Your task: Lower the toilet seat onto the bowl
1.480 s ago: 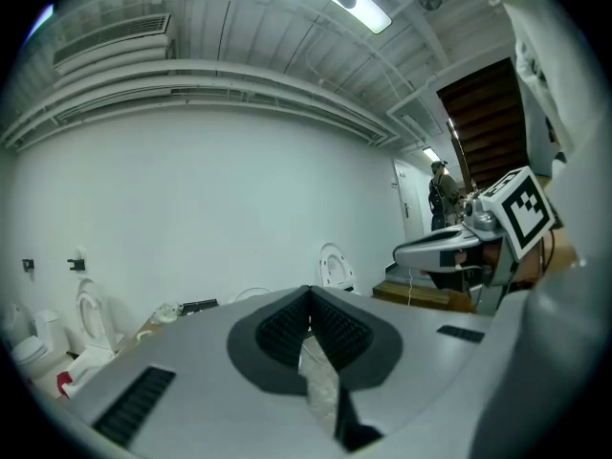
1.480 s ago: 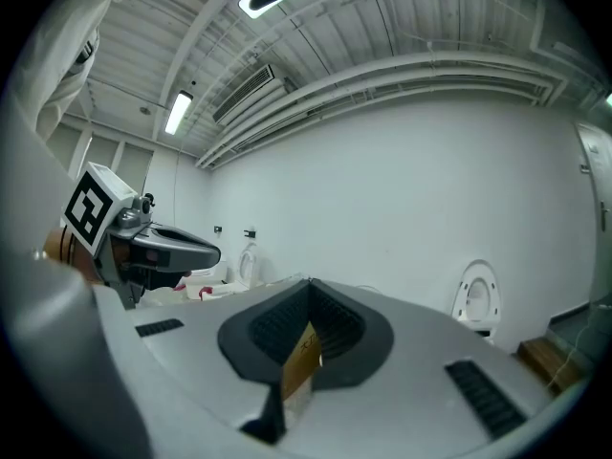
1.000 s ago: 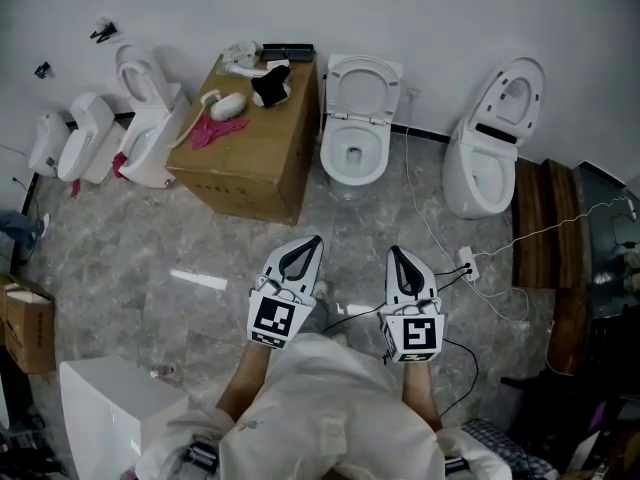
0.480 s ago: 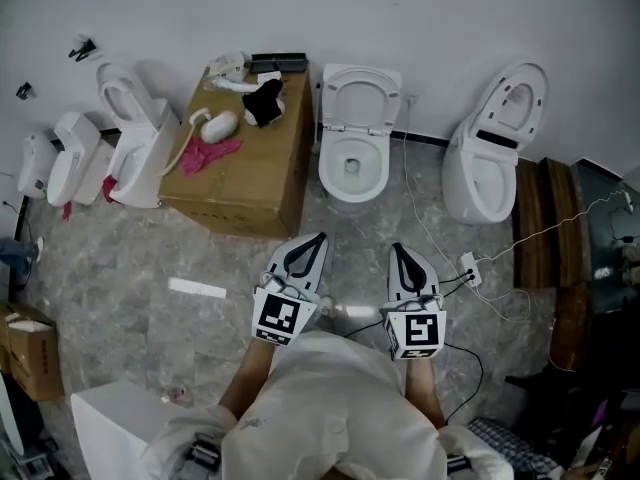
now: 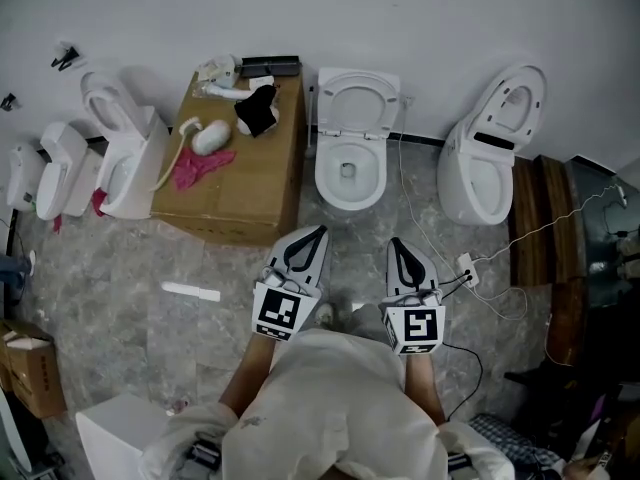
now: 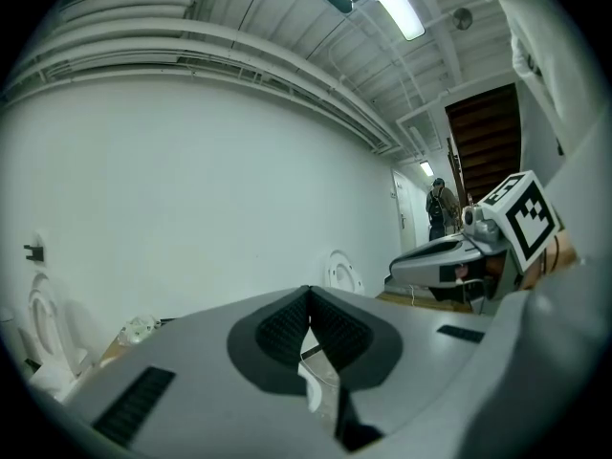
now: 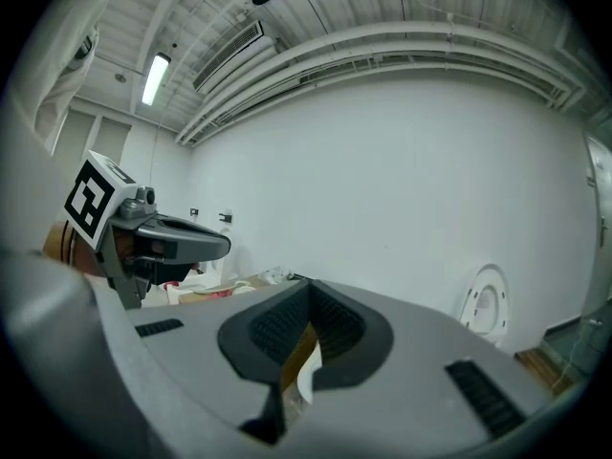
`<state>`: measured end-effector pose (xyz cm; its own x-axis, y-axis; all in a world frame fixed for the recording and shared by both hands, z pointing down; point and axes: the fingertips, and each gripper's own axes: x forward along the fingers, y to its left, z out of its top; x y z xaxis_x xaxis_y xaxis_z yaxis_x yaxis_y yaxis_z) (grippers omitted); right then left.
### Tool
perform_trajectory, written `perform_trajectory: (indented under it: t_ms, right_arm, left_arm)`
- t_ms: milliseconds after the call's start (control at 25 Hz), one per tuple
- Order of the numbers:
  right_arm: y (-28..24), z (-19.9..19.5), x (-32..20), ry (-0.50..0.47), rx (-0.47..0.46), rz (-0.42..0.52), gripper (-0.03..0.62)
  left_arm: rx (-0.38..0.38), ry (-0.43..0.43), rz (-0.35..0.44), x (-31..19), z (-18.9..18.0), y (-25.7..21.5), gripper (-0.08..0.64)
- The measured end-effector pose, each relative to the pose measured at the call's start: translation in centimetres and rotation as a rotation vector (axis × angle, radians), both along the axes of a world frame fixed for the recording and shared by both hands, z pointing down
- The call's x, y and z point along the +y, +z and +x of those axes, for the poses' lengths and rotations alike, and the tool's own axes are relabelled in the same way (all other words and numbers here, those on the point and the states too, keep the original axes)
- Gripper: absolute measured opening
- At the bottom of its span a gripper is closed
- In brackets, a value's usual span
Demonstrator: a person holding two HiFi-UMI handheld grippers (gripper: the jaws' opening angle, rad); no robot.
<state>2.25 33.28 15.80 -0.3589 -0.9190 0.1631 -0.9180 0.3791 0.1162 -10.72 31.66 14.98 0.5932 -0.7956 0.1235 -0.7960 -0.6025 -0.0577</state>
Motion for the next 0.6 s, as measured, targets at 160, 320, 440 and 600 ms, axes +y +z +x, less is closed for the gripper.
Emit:
perform_trajectory:
  t_ms: [160, 320, 440, 600]
  right_arm:
    - [0.0, 0.2, -2.1, 0.003, 0.005, 0.005, 0.006]
    - [0.2, 0.5, -4.2, -0.006, 0.006, 0.01, 0.006]
    - [0.8, 1.0, -6.0, -0.009, -0.009, -0.001, 0.006]
    - [1.3, 1.8, -9.1, -0.024, -0.021, -0.006, 0.006]
  left_arm:
    - [0.007, 0.001, 0.002, -1.9, 0.2, 0.1, 0.012]
    - [0.001, -0.006, -0.003, -3.9, 0.5, 0.4, 0.012]
    - [-0.009, -0.013, -0.006, -5.6, 0.9, 0.7, 0.012]
    - [-0.023, -0.028, -0.013, -8.5, 1.6, 1.1, 0.012]
